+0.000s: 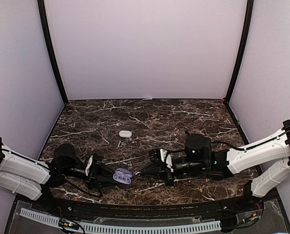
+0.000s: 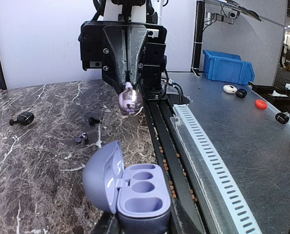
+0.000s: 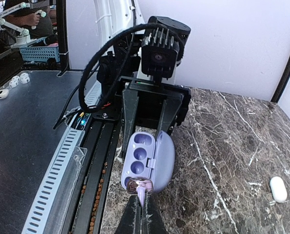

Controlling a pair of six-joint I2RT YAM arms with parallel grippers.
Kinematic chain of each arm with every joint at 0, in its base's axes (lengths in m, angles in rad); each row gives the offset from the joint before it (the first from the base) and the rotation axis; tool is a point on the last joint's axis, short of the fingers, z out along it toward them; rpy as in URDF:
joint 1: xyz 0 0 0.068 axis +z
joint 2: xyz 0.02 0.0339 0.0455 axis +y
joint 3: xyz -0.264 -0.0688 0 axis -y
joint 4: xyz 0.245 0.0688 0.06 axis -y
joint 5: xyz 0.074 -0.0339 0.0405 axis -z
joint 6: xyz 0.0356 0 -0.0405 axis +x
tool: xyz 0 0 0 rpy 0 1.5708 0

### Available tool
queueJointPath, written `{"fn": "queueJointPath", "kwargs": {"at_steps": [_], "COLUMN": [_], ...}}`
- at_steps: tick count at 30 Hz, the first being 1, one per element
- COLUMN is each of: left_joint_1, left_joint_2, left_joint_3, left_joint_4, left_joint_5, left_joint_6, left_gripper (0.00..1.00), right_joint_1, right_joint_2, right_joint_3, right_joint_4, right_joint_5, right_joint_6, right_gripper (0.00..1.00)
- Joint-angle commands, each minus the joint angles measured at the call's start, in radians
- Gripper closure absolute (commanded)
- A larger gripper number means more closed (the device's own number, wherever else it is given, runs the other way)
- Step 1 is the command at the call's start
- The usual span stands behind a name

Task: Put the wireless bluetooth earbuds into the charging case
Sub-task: Insert the left earbud into the left side groove of the charging case.

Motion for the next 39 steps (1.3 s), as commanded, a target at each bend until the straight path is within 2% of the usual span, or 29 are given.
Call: {"fn": "queueJointPath", "kwargs": {"at_steps": [1,18,39], "left_joint_1": [-0.006,-0.016,-0.020], "left_joint_2": [-0.019,-0.030,-0.041], "left_joint_3": [-0.005,0.012,0.005], "left_joint_4": [0.018,-0.032,-0.040], "left_joint_5": [0.012,-0.068,-0.087], "left_joint_6": [0.042,0.049,0.054], "left_gripper": [0.88,0.90,0.92], "right_joint_1": [0.038,0.106,0.124], "right_joint_2": [0.029,0.118,0.212], "right_joint_3": [0.065,0.176,0.243], "right_joint_4": [0.008,-0.029,-0.013], "right_joint_5": [0.022,0.150,0.190], "right_joint_6": [-0.048,-0.051,-0.040], "right_gripper": [1.00,1.00,1.00]}}
